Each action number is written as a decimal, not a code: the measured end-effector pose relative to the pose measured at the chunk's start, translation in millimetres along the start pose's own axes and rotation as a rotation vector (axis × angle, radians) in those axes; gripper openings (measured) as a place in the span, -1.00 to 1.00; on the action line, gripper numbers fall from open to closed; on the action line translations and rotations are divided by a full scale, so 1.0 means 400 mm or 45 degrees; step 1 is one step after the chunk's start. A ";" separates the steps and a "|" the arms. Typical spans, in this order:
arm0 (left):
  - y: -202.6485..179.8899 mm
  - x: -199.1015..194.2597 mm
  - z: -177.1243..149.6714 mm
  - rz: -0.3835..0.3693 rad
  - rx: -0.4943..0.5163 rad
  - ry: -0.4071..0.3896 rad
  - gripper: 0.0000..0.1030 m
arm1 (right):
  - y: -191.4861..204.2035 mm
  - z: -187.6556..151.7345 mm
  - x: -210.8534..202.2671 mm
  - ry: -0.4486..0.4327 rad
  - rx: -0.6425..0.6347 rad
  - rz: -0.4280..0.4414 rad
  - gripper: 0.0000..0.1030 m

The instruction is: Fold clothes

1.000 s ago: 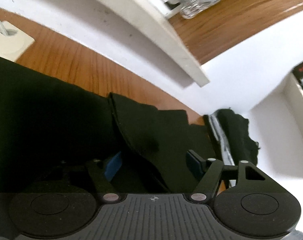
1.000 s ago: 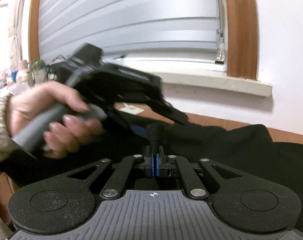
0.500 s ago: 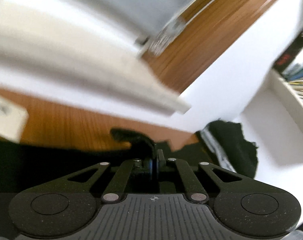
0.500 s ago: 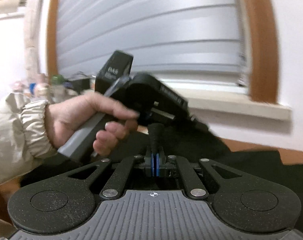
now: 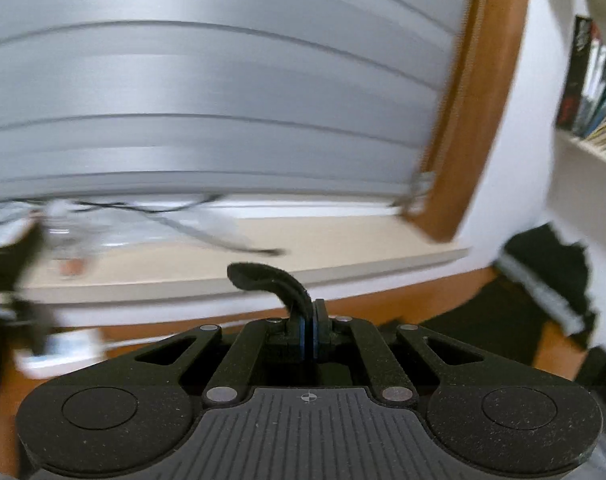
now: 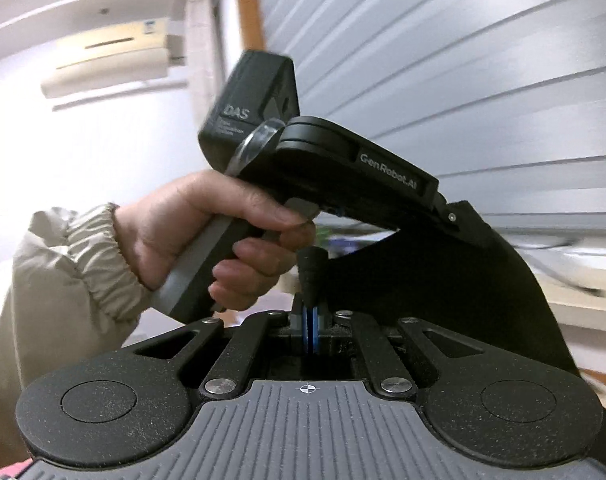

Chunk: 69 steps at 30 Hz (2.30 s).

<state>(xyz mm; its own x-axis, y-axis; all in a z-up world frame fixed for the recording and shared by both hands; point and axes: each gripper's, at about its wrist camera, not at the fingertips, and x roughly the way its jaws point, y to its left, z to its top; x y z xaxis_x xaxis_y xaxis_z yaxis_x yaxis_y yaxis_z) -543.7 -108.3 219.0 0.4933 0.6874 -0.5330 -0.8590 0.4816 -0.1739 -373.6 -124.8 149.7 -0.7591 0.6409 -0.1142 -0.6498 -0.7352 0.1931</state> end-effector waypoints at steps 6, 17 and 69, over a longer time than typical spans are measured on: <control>0.190 -0.063 -0.077 0.112 -0.089 0.014 -0.94 | 0.058 -0.019 0.182 0.081 -0.003 0.075 -0.93; 0.421 -0.072 -0.183 0.258 -0.186 0.100 -0.73 | 0.100 -0.108 0.405 0.240 0.030 0.095 -0.72; -0.287 0.694 -0.251 -0.249 0.300 0.135 -0.17 | -0.265 -0.447 -0.519 0.538 0.019 -0.451 -0.54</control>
<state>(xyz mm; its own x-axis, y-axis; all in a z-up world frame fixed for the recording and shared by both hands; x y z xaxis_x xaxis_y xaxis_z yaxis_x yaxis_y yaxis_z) -322.0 -27.2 8.0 0.6181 0.5148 -0.5940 -0.6878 0.7201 -0.0917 -154.3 -219.5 -21.3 -0.4458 0.7022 -0.5552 -0.8702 -0.4854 0.0849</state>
